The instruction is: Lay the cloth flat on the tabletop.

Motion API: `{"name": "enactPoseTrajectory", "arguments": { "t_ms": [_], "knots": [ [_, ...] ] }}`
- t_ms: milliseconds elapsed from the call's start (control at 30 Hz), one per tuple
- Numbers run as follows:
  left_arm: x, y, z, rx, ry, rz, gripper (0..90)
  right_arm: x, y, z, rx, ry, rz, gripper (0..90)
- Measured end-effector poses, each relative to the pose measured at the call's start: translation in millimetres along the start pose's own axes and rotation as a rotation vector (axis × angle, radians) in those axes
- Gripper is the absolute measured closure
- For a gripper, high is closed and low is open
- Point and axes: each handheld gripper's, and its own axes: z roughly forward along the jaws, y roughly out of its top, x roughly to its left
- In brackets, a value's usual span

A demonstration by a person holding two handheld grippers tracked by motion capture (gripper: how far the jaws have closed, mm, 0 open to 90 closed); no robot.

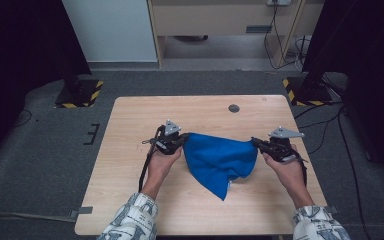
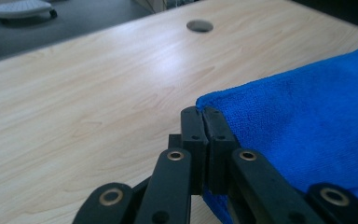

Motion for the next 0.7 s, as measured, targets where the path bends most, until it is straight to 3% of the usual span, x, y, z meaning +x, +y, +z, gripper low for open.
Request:
{"name": "enactPoseTrajectory", "arguments": {
  "t_ms": [167, 700],
  "knots": [
    [2.0, 8.5, -21.3, -0.026, 0.007, 0.012, 88.3, 9.4, 14.8, -7.4, -0.047, 0.019, -0.003, 87.7],
    [13.1, 28.0, -66.5, -0.073, 0.041, 0.029, 88.3, 28.1, 53.2, -13.9, -0.085, 0.036, -0.032, 87.8]
  ]
}}
